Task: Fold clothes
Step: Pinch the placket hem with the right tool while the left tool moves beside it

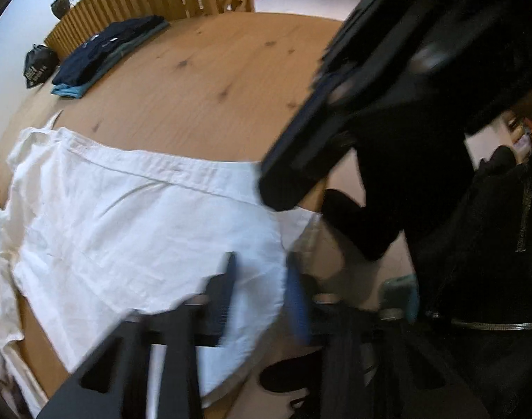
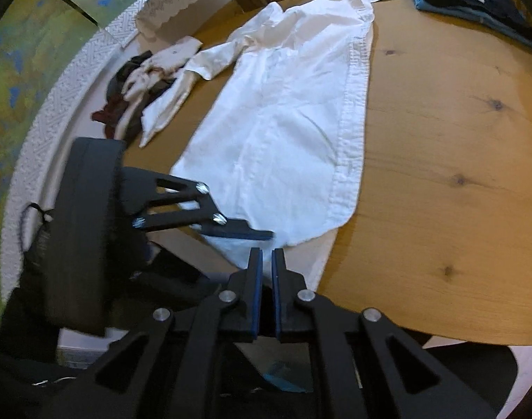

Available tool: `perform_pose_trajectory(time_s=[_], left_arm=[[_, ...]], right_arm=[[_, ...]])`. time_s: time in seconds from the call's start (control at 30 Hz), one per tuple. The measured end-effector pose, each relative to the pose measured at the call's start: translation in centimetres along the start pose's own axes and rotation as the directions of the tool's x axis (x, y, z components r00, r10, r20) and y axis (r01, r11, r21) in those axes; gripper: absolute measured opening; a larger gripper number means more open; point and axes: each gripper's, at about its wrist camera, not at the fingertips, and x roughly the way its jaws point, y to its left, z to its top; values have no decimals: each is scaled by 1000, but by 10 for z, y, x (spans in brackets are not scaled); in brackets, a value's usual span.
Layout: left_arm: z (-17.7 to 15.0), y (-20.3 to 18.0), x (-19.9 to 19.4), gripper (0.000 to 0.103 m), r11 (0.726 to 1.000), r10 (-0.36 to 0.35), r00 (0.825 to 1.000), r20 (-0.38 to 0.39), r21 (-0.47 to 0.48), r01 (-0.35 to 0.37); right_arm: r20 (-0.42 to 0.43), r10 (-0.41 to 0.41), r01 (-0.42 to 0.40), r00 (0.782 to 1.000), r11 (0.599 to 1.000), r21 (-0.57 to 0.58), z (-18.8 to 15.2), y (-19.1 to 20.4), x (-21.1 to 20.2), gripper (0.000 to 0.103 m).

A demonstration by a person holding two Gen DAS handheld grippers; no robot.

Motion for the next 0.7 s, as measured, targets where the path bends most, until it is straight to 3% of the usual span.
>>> perform_pose_trajectory(time_s=[0.03,0.1,0.3,0.53,0.7], left_arm=[[-1,5,1,9,1000,-8,1000,3,-22,8],[-3,15,0,9,998,-3,1000,12,-63,4],[-6,24,-4,9,995,0,1000,30,-99,2],[-16,30,-22,11,994,-34,998,52,-97,39],[-55,63,-42,14,984,38,998,46,-173,-30]], right_arm=[[-4,-9,9,1000,1000,-7,-1,0,-1,7],[-7,-36,36,999,999,-19,-5,-2,-4,20],[-68,-188,182,980,980,-84,-19,-7,15,20],[-81,-308,293,948,943,-157,-9,-1,42,21],[-62,-347,324,936,916,-237,-14,10,51,21]])
